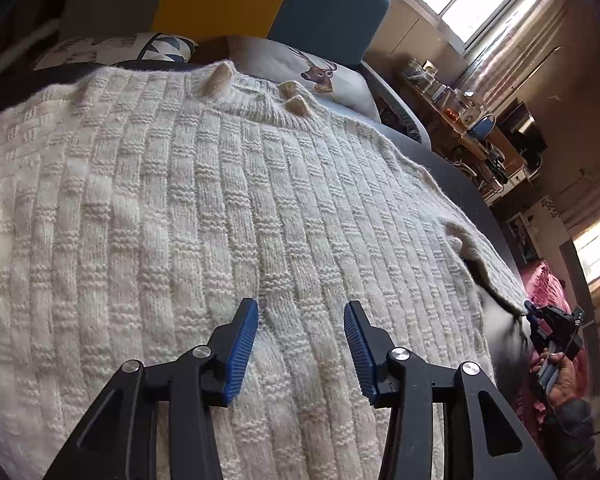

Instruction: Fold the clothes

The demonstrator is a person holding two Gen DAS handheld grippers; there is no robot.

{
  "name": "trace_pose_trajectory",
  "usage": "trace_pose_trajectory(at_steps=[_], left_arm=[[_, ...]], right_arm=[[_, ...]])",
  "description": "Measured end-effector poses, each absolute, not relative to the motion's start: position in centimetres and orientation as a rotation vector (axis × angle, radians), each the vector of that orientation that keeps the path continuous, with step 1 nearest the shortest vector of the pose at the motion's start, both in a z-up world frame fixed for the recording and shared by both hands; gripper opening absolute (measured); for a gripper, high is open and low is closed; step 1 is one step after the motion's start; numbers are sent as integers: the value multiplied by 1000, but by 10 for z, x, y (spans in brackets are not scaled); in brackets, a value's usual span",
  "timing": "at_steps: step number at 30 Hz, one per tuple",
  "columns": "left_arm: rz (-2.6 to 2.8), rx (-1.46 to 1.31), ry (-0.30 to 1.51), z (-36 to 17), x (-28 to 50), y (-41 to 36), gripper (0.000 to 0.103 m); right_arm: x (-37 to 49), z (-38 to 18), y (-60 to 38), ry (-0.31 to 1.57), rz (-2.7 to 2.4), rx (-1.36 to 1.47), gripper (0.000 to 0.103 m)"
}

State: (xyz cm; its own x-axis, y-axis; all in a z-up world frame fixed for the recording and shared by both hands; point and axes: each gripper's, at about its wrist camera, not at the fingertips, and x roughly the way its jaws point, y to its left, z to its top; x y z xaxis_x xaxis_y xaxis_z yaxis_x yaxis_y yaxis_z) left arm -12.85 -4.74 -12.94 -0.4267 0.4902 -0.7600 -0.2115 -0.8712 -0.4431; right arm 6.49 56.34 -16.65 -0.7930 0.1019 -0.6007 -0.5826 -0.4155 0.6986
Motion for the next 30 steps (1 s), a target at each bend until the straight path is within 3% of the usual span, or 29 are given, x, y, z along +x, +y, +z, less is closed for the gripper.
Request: trace_pose_trajectory(at_steps=[7, 14, 20, 30], left_arm=[[2081, -1380, -514, -96, -149, -12, 47], [1694, -1385, -520, -66, -164, 131, 54], [1500, -1514, -498, -78, -169, 249, 56], [1436, -1675, -523, -111, -191, 309, 57]], right_arm=[[21, -123, 504, 985, 2600, -852, 9], [-12, -114, 438, 562, 2745, -1078, 9], [-16, -116, 404, 360, 2795, -1145, 9], [-20, -129, 383, 209, 2807, -1166, 9]])
